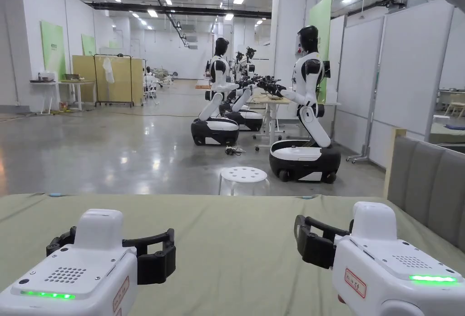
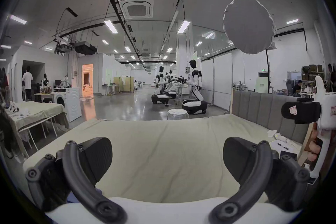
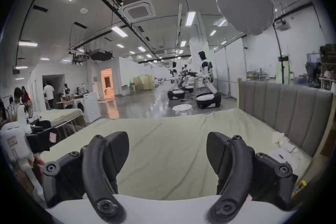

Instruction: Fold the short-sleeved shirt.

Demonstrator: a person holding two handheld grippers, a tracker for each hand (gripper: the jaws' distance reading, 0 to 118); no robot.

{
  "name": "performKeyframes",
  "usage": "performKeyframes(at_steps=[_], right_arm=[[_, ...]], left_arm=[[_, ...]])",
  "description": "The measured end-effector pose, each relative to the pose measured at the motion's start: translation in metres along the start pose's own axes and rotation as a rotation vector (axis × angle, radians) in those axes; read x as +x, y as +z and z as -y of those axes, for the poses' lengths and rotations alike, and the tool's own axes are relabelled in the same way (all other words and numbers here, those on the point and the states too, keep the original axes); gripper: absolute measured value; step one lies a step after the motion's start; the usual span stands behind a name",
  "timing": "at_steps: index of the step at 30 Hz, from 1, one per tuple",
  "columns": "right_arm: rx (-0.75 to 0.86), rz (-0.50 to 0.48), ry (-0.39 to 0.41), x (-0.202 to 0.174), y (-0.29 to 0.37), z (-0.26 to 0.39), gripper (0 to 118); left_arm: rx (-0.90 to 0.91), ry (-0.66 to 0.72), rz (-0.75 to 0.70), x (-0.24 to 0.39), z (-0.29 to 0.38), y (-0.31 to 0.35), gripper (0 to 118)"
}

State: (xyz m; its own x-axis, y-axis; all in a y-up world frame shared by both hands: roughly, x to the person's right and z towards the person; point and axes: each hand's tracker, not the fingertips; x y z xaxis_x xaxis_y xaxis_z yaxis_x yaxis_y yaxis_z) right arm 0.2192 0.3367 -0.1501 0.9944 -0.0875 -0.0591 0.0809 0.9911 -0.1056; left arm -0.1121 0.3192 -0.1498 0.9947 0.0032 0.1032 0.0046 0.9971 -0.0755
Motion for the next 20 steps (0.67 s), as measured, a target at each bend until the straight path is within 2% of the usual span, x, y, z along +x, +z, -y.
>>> performKeyframes(at_steps=[4, 9, 13, 17, 20], right_arm=[[-0.052, 0.021, -0.03, 0.002, 0.0, -0.012, 95], [-0.027, 0.027, -0.046, 0.005, 0.003, -0.011, 95], [-0.064, 0.021, -0.088, 0.006, 0.001, -0.01, 95], [-0.062, 0.036, -0.077, 0.002, 0.001, -0.009, 95], [-0.028, -0.028, -0.098, 0.004, 0.01, -0.006, 95]], left_arm=[[-0.01, -0.018, -0.004, 0.002, 0.0, -0.002, 118], [0.005, -0.016, 0.001, 0.003, -0.003, 0.0, 118], [0.009, -0.022, -0.001, 0.004, -0.005, 0.002, 118], [0.015, -0.017, -0.002, 0.004, -0.006, 0.004, 118], [0.016, -0.019, -0.003, 0.004, -0.006, 0.005, 118]])
